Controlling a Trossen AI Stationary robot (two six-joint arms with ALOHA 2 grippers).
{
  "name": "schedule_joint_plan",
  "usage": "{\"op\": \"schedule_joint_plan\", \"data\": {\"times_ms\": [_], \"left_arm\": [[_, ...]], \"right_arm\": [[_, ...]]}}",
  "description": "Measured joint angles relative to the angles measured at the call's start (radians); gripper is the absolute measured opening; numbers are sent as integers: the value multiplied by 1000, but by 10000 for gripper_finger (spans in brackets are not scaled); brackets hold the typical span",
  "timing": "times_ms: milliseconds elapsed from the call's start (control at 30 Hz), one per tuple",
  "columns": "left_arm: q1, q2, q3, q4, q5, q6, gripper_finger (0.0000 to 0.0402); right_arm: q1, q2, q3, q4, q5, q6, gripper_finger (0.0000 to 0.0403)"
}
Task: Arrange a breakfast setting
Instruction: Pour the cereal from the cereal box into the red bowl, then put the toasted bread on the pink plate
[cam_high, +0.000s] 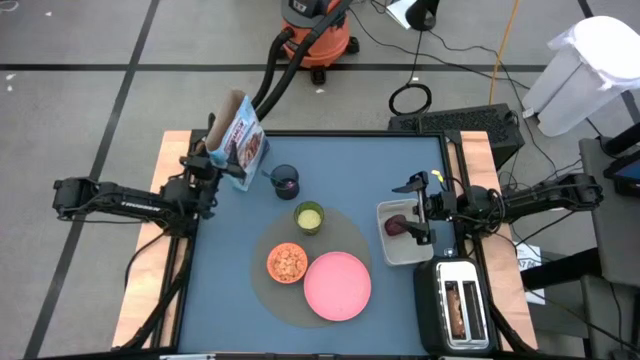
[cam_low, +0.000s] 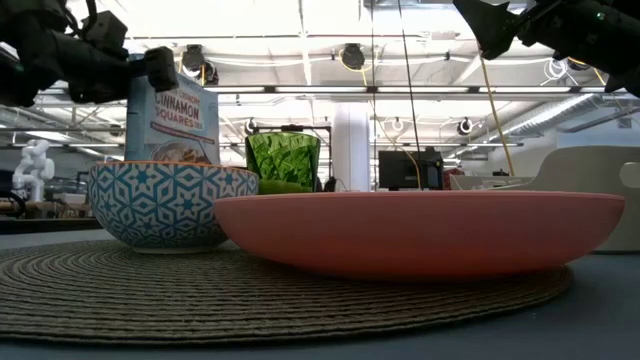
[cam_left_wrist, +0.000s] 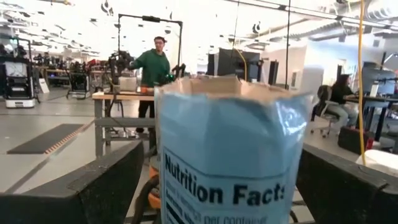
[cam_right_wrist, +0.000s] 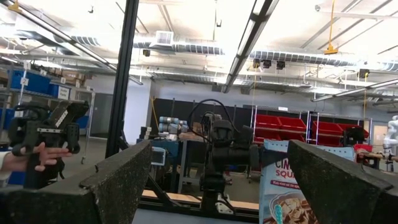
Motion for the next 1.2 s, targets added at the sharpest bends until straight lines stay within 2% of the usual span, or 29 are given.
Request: {"op": "schedule_joint_plan", "data": {"times_ms": [333, 800, 1067, 1200], "left_arm": [[-1, -35, 1, 102, 11, 57, 392], [-2, -114, 9, 132, 146, 49, 392], [-2, -123, 147, 146, 149, 49, 392], [-27, -121, 246, 49, 149, 48, 392]], "right_arm": [[0, 0, 0, 0, 0, 0, 368], [0, 0, 0, 0, 0, -2, 368], [0, 0, 0, 0, 0, -3, 368], [0, 0, 0, 0, 0, -3, 368]]}}
